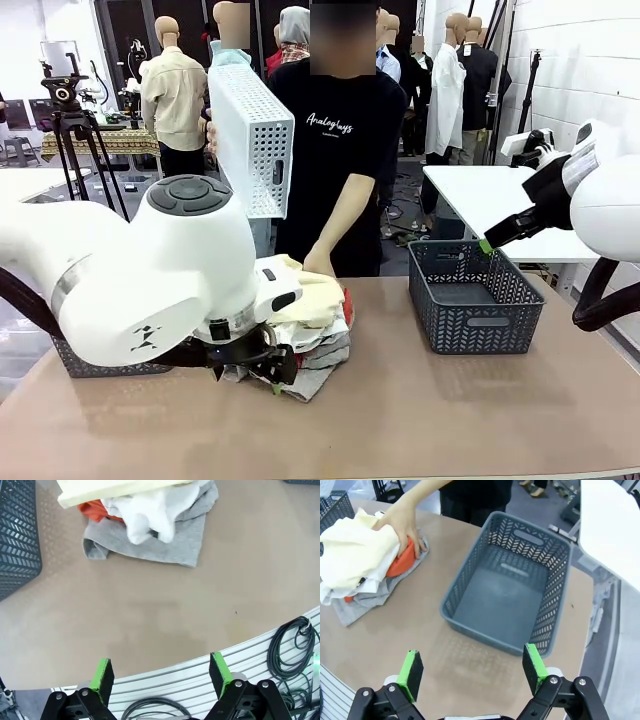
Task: Sort the tops and bottoms.
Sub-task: Lift clothes from the center of the table with your left hand.
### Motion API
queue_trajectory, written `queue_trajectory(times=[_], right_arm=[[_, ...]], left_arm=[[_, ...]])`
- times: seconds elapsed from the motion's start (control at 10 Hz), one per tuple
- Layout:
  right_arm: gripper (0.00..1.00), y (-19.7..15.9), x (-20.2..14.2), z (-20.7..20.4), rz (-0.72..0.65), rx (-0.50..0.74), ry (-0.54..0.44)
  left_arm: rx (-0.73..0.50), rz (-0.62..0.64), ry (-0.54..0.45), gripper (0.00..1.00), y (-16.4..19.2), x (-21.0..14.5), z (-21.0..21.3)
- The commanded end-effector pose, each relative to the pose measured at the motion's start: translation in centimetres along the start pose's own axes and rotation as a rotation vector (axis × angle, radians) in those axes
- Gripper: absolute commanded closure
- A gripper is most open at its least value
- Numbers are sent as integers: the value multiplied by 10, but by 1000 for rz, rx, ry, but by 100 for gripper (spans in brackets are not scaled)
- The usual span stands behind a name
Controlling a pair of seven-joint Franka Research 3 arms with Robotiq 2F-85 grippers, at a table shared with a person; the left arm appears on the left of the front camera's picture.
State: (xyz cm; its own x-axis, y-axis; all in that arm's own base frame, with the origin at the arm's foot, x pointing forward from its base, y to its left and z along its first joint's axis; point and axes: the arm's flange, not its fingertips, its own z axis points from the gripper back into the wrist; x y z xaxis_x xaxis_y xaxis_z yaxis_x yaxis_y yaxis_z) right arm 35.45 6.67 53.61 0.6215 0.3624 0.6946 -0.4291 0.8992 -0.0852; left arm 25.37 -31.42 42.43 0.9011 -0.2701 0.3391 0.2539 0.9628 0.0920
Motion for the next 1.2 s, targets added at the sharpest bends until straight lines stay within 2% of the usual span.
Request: queue_trajectory(times=[0.0,0.9,1.1], right_arm=[[0,-1,0,0,5,-6,-3],[0,-1,0,0,5,-6,-3],[0,-1,0,0,5,-6,-3]], left_arm=[[5,-14,-2,0,5,-2,2],[-1,-5,-1,0,2,1,1],[5,-30,-135,0,65,30,16]])
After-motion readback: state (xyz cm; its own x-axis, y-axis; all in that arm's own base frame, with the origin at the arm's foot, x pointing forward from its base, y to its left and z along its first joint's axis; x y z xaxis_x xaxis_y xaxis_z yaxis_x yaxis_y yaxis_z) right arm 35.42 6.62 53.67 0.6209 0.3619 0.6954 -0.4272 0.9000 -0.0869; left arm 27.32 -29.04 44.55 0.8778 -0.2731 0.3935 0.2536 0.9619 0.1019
